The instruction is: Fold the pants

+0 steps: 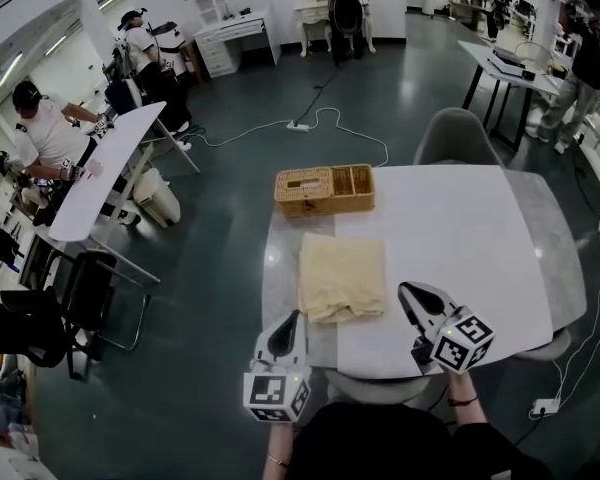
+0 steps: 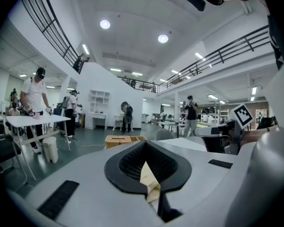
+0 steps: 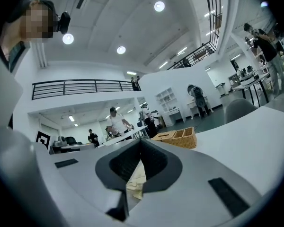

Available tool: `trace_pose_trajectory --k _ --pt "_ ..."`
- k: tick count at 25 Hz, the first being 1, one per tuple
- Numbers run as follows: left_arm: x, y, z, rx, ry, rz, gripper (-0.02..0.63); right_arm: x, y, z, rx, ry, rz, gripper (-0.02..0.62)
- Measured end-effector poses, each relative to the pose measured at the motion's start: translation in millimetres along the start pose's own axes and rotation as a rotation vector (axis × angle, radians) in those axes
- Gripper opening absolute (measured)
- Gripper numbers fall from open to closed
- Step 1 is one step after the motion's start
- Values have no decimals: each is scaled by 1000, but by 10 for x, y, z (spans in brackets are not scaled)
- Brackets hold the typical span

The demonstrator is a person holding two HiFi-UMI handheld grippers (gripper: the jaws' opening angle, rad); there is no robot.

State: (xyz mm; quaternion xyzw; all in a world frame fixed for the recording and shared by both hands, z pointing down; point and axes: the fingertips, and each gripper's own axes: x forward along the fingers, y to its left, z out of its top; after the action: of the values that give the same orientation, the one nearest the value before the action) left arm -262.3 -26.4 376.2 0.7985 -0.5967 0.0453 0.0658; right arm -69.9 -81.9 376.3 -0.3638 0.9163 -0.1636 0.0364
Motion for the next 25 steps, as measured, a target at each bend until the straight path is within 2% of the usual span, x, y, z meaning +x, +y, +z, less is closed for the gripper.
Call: trace_pose_trajectory --k 13,25 --pt "-94 -6 121 26 -43 69 8 -215 -167 179 -47 -56 -31 15" --pt "-99 1 107 24 -35 95 8 -213 -219 191 -94 -47 -46 14"
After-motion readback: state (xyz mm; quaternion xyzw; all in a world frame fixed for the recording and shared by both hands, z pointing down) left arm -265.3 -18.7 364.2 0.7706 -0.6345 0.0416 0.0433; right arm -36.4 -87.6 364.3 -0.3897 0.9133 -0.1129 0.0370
